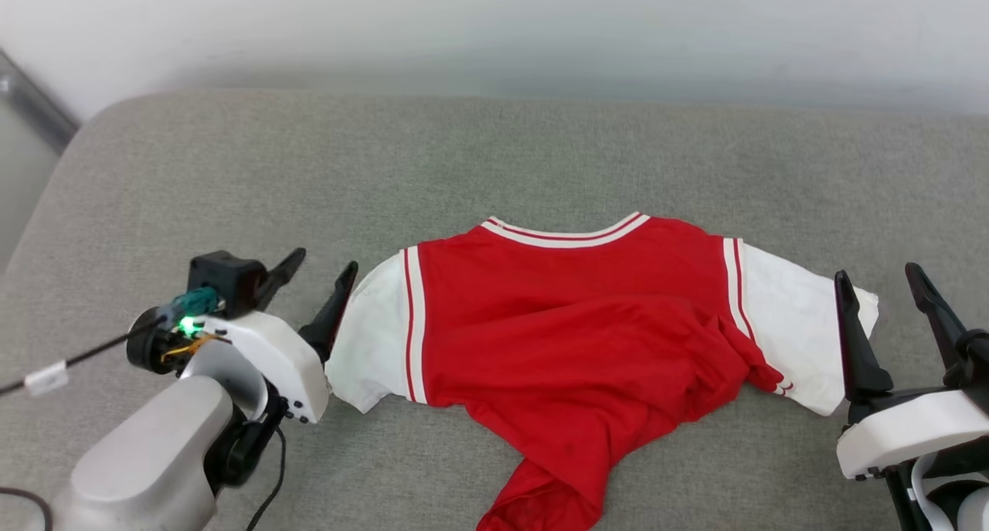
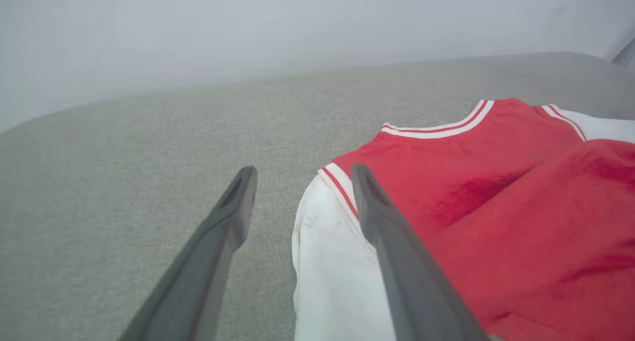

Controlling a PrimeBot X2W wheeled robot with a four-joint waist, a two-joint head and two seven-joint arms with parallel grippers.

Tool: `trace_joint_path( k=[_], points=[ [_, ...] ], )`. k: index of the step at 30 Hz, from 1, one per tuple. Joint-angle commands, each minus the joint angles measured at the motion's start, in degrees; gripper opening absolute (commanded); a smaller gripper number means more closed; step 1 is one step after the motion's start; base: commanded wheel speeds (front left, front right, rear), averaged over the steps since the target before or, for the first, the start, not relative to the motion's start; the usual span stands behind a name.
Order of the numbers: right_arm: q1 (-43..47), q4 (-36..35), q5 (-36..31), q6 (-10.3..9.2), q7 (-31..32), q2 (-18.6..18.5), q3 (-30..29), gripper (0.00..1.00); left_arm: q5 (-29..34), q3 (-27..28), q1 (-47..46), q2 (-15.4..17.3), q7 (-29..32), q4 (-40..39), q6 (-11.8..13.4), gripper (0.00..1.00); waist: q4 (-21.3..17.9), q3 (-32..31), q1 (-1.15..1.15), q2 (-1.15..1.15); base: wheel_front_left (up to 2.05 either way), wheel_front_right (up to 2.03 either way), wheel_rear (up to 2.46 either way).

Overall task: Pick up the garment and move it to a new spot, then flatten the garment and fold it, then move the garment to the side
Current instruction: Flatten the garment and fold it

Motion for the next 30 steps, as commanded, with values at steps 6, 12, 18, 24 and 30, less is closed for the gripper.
trace_joint_path(
  k=[6,12,18,24,30],
  points=[
    [1.2,-0.9,0.8,-0.02,4.8,-4.2,1.5,1.0,7.7,3.6,5.4,2.1,-5.3,-6.5,5.7,1.0,1.7,-2.0,0.01,0.0,0.0,0.0,0.0],
    [-0.2,-0.5,7.0,-0.03,20.3,-13.3,4.6,1.0,16.0,16.2,15.5,0.6,-5.4,-20.3,9.1,1.0,3.6,-1.4,0.01,0.0,0.0,0.0,0.0],
    [-5.3,2.6,14.6,-0.03,42.4,-22.6,3.9,1.0,21.5,24.5,23.7,-2.8,-5.4,-27.7,8.9,1.0,5.8,0.8,0.01,0.0,0.0,0.0,0.0],
    [-11.2,7.2,16.2,-0.03,55.9,-26.1,1.4,1.0,24.9,27.8,25.4,-5.0,-5.4,-29.9,6.4,1.0,9.1,3.9,0.01,0.0,0.0,0.0,0.0],
    [-13.4,13.2,12.8,-0.03,56.9,-25.8,0.1,1.0,26.7,29.4,24.4,-6.9,-5.4,-30.1,4.2,1.0,12.4,6.4,0.01,0.0,0.0,0.0,0.0]
  ],
)
